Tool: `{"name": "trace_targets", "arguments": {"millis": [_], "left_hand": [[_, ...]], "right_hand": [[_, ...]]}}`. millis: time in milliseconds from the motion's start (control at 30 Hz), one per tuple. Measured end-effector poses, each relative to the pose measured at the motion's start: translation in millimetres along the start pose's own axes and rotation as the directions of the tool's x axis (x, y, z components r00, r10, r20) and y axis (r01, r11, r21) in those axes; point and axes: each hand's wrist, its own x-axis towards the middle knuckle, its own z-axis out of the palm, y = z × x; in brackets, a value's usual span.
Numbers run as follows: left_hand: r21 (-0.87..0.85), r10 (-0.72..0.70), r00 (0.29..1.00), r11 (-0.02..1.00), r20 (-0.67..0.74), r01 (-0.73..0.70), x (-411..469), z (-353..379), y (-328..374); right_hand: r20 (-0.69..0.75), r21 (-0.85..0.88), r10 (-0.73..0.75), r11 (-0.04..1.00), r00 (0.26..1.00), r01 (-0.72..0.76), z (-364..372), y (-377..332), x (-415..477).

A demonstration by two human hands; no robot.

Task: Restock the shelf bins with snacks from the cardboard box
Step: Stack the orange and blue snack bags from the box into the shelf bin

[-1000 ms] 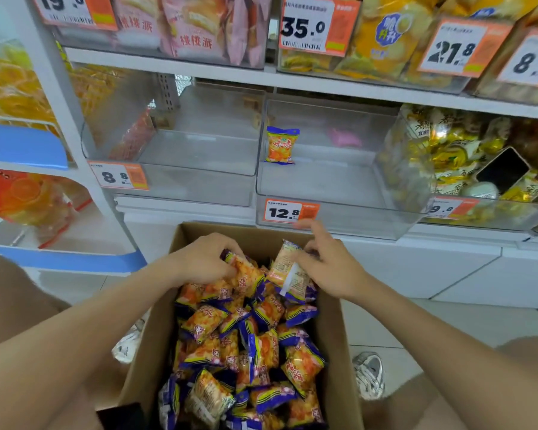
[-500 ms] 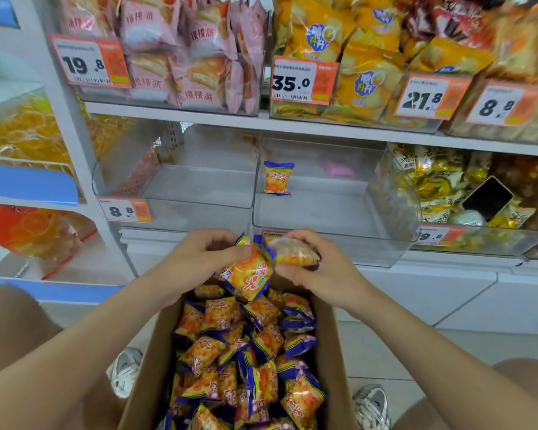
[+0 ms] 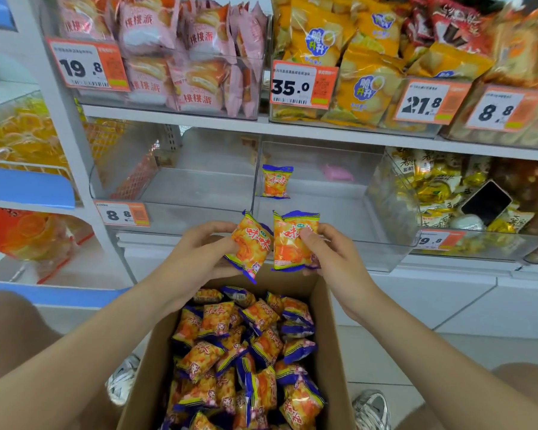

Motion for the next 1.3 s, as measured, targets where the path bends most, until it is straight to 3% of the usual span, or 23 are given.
{"name": "trace_targets", "arguments": {"millis": [133, 333, 467, 600, 700, 767, 867, 967, 1167, 1300], "left_hand": [[-0.087, 0.050, 0.998, 0.995, 0.047, -0.045, -6.8, 7.2, 4.6], [0.043, 0.177, 0.981, 0.982, 0.078, -0.181, -6.1, 13.3, 11.1], [0.113, 0.260, 0.956, 0.954, 0.138, -0.276, -0.2, 21.0, 26.0], [0.408, 0.365, 0.905, 0.809, 0.216, -0.424, 24.3, 17.7, 43.2], [0.695, 0.447, 0.879, 0.579, 0.166, -0.426, 50.7, 10.7, 43.0], [0.808, 0.456, 0.880, 0.464, 0.134, -0.364, 66.9, 11.7, 42.9], [0.894, 0.372, 0.921, 0.367, 0.111, -0.256, 90.8, 17.3, 44.9], [0.916, 0.288, 0.945, 0.319, 0.152, -0.245, 111.1, 23.5, 43.1], [0.910, 0.282, 0.934, 0.287, 0.217, -0.299, 124.2, 27.1, 39.2], [0.906, 0.303, 0.928, 0.290, 0.218, -0.307, 124.8, 29.5, 36.0]], "right_hand": [[0.121, 0.272, 0.124, 0.950, 0.985, -0.153, 2.5, 1.2, 1.2], [0.125, 0.002, 0.012, 1.000, 0.992, -0.013, 12.4, 3.4, 4.5], [0.230, 0.103, -0.056, 0.994, 0.972, 0.033, 13.4, -16.5, 13.8], [0.203, 0.096, -0.094, 0.993, 0.975, 0.075, 7.0, -36.5, 44.8], [0.039, 0.002, -0.129, 0.992, 0.991, 0.129, -1.2, -37.0, 86.6], [-0.050, -0.156, -0.159, 0.976, 0.986, 0.150, -8.5, -34.5, 116.2], [-0.001, -0.452, -0.128, 0.885, 0.992, 0.114, -16.1, -15.9, 158.7], [0.044, -0.606, -0.031, 0.794, 0.999, 0.052, -11.9, 2.5, 193.9], [0.118, -0.616, 0.080, 0.788, 0.990, 0.010, -5.3, 39.3, 242.7], [-0.026, -0.676, 0.134, 0.728, 0.991, -0.117, 5.6, 39.6, 256.5]]}}
